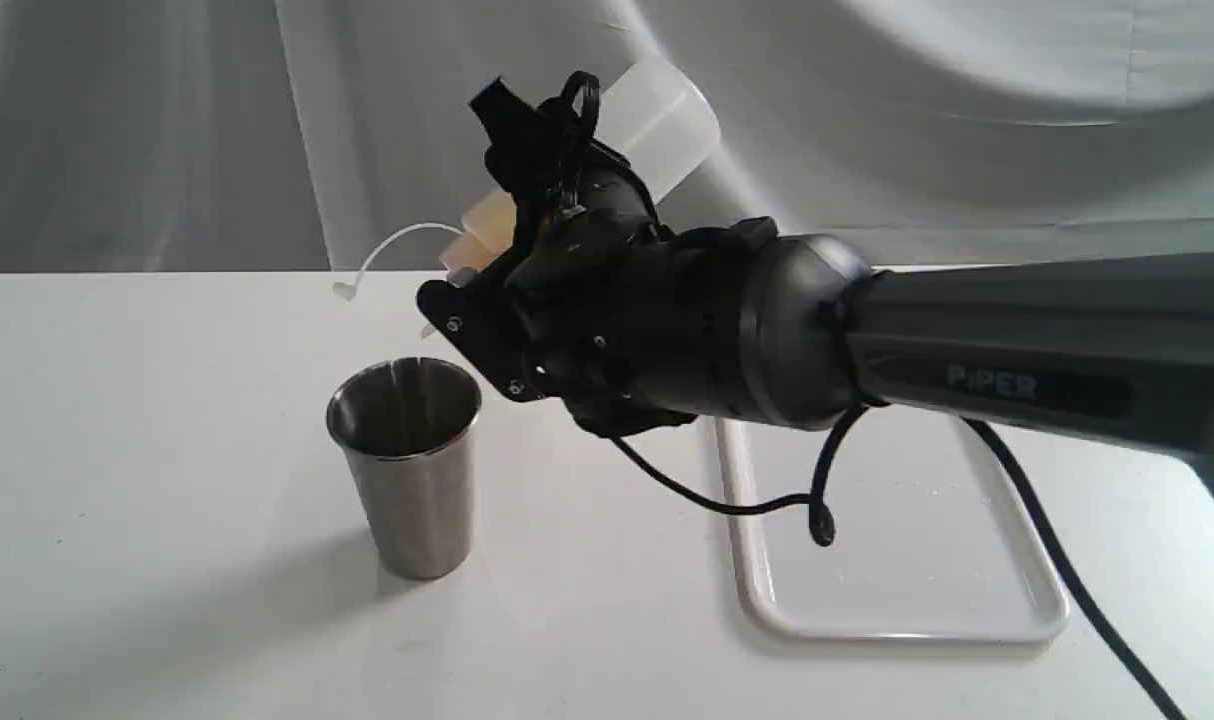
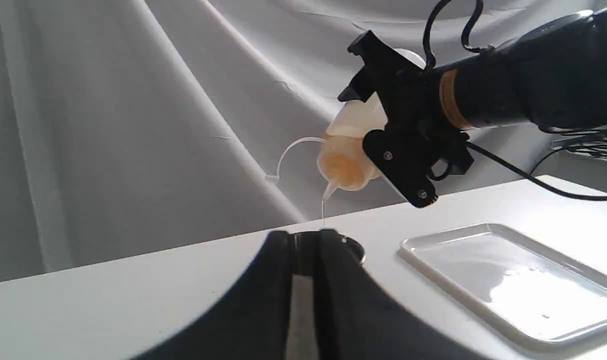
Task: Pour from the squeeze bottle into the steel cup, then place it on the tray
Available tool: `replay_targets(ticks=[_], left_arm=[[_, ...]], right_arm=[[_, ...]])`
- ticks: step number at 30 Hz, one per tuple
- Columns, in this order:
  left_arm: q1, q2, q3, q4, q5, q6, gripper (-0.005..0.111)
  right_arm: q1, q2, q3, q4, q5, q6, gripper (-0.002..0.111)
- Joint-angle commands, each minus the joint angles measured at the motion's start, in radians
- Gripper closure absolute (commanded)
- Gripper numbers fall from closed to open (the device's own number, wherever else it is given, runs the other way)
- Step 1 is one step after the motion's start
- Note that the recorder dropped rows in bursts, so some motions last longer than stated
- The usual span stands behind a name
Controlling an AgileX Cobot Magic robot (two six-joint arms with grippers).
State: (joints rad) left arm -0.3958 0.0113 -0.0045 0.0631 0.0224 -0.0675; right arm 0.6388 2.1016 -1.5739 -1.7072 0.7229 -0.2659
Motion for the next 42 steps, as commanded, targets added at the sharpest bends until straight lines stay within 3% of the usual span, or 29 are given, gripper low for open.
replay_targets(ticks=[1,42], left_arm=[[0.002,0.005,0.004,0.004,-0.010,-0.001,0.098],[0.002,0.005,0.004,0.004,-0.010,-0.001,0.098]], right_arm=[[0.002,-0.012,-0.010,-0.037,0.009,0.001,0.084],[0.002,-0.012,-0.010,-0.037,0.001,0.007,0.086]])
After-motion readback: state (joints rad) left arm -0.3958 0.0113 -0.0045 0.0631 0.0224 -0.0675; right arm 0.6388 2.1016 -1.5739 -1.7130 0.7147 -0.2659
